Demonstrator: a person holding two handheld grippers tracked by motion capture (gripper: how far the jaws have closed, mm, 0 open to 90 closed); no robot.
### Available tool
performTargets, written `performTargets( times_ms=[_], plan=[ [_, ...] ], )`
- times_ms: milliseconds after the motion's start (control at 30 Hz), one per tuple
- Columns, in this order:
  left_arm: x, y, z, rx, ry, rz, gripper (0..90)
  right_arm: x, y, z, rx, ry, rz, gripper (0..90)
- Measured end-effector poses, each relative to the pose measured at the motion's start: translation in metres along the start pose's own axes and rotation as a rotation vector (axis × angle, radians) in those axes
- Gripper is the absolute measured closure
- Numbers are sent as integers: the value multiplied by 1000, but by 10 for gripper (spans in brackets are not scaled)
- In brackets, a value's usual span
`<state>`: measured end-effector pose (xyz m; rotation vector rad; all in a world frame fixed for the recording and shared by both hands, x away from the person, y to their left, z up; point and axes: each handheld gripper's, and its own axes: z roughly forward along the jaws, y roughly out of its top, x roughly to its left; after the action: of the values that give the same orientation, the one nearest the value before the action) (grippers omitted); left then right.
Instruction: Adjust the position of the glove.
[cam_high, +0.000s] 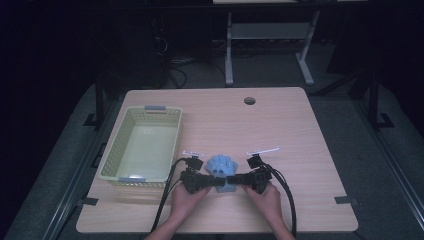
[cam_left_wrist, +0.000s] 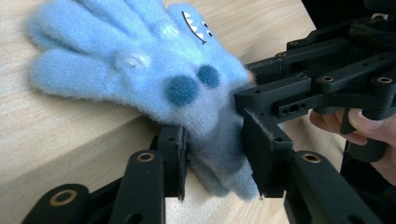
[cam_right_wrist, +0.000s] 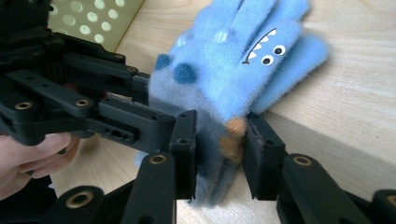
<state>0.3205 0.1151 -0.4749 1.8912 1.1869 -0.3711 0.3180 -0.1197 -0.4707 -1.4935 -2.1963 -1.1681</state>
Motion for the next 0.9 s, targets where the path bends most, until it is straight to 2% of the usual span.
performTargets(
  times_ms=[67, 133, 267, 500, 767, 867, 900],
  plan=[
    [2, 1, 1, -3, -8, -5, 641, -1, 1, 1, -7, 12, 15, 704],
    [2, 3, 1, -7, -18, 8, 703, -2, 2, 2, -15, 20, 9, 738],
    [1, 6, 1, -7, -20, 16, 751, -2, 2, 0, -20, 30, 10, 757],
    [3, 9, 1, -7, -32, 16, 779, -1, 2, -2, -28, 28, -2, 770],
    [-2, 11, -2, -16, -47, 20, 785, 2, 3, -9, -44, 35, -10, 775],
    [-5, 13, -5, -23, -56, 31, 785, 1, 3, -12, -56, 45, -9, 775],
    [-8, 15, -8, -22, -59, 47, 785, 3, 4, -15, -68, 54, -9, 775]
  ],
)
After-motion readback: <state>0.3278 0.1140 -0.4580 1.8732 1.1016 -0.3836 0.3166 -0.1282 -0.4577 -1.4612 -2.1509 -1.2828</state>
